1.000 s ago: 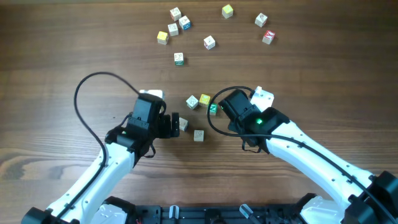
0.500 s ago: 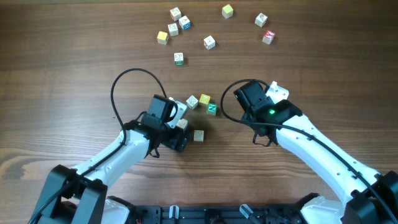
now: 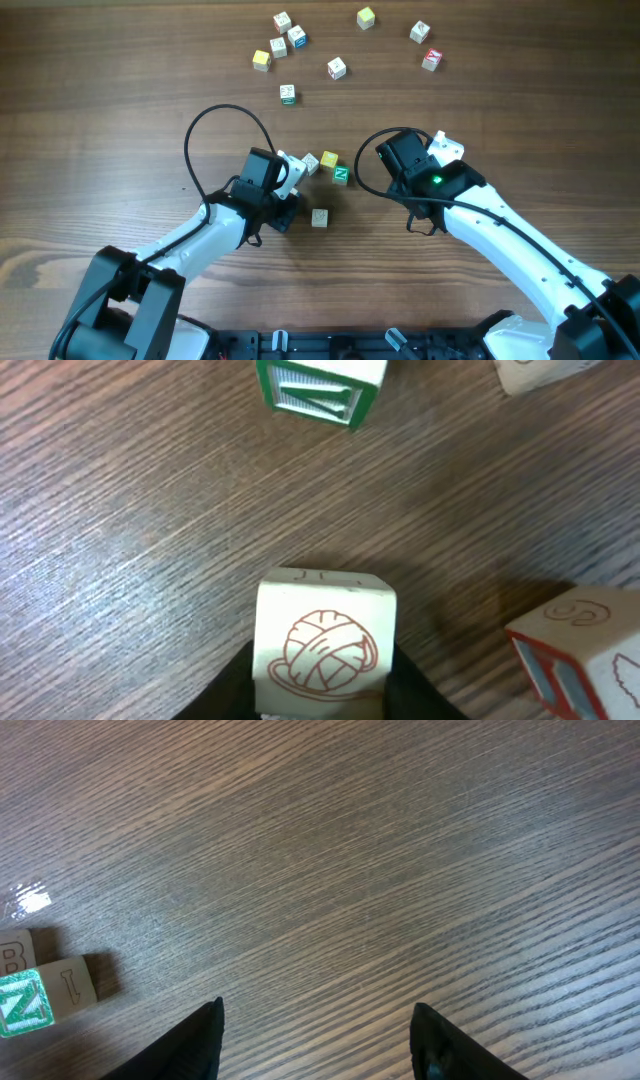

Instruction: Form a circle

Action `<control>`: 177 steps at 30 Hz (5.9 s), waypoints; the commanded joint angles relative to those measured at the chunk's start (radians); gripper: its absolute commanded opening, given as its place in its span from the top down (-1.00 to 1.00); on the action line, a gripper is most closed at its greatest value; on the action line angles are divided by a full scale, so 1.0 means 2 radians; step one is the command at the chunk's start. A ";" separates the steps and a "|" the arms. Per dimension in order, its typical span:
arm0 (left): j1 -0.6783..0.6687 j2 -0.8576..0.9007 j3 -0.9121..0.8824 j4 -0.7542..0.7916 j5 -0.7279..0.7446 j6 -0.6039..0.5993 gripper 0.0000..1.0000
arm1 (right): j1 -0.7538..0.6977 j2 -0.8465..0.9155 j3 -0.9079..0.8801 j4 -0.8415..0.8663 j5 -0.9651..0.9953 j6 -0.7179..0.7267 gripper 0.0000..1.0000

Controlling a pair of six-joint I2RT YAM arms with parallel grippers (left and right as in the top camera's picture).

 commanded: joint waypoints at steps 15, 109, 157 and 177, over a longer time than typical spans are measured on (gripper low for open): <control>-0.001 0.012 -0.005 0.054 0.009 0.061 0.92 | -0.002 0.006 0.001 -0.004 0.010 -0.005 -0.31; 0.031 -0.159 -0.005 -0.065 0.093 -0.242 0.92 | -0.038 0.005 0.002 -0.008 -0.088 -0.005 -0.29; 0.016 -0.006 -0.006 0.055 0.226 -0.011 0.92 | -0.046 0.005 0.002 -0.010 -0.141 -0.082 0.13; 0.016 0.020 -0.006 0.067 0.165 -0.011 0.92 | -0.046 0.005 0.002 -0.010 -0.149 -0.083 0.17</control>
